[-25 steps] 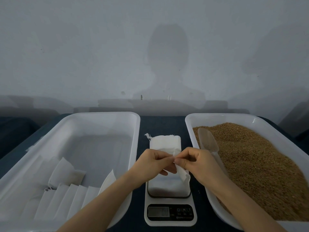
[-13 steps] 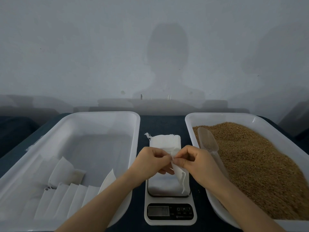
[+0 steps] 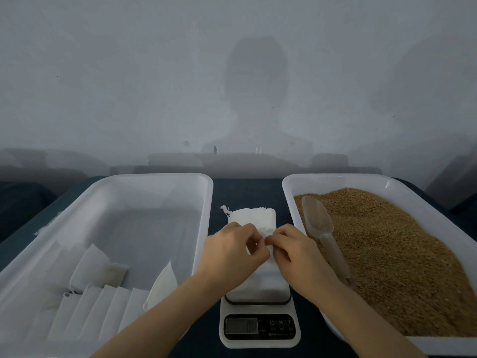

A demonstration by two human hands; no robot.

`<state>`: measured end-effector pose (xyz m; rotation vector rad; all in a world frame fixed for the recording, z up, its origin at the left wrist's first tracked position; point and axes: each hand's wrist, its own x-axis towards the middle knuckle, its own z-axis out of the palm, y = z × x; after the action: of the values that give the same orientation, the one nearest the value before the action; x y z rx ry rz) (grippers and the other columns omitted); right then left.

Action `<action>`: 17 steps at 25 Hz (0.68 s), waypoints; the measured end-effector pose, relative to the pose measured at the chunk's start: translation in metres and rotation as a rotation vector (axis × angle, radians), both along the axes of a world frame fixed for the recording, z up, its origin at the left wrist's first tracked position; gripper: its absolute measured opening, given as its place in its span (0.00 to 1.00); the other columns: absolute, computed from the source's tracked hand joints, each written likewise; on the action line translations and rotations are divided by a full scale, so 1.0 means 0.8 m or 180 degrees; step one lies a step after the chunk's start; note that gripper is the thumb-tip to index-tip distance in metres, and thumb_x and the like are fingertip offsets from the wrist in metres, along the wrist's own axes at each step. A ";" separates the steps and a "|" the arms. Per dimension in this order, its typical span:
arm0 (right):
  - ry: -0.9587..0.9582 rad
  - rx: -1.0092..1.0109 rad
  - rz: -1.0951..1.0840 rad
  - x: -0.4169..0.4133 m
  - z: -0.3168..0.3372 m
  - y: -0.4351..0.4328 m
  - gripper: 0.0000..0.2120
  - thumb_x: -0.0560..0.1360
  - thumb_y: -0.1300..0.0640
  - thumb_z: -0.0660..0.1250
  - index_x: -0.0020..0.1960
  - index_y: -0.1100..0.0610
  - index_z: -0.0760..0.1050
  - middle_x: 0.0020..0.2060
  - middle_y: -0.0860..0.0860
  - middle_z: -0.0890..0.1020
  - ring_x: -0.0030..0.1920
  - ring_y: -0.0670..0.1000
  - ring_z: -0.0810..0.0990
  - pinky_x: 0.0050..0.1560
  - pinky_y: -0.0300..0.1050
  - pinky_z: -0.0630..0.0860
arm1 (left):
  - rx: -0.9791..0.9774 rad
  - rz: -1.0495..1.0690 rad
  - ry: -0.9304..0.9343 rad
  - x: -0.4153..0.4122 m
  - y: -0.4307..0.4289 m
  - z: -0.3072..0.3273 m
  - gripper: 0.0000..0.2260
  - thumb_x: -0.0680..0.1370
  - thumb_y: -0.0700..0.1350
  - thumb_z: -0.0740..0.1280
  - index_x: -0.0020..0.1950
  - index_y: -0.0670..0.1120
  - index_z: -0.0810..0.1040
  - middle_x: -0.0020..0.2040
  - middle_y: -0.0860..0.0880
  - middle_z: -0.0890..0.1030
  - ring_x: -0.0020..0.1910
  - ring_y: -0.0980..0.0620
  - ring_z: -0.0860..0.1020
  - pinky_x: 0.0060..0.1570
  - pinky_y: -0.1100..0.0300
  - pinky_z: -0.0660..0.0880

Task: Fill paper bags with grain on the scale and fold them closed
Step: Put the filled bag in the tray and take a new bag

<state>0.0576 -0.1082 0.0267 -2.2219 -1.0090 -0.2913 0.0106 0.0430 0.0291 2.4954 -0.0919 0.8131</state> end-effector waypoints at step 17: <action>0.1254 -0.0007 -0.0238 0.015 0.012 -0.015 0.12 0.78 0.59 0.63 0.58 0.48 0.79 0.49 0.44 0.81 0.47 0.40 0.78 0.48 0.32 0.76 | -0.1750 -0.0224 0.1089 0.022 0.035 -0.008 0.10 0.77 0.41 0.68 0.51 0.57 0.74 0.49 0.57 0.80 0.51 0.56 0.78 0.51 0.65 0.75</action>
<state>0.0693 -0.1204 0.0359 -2.2048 -0.7136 0.1143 0.0280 0.0706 0.0230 2.0524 0.1444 0.3128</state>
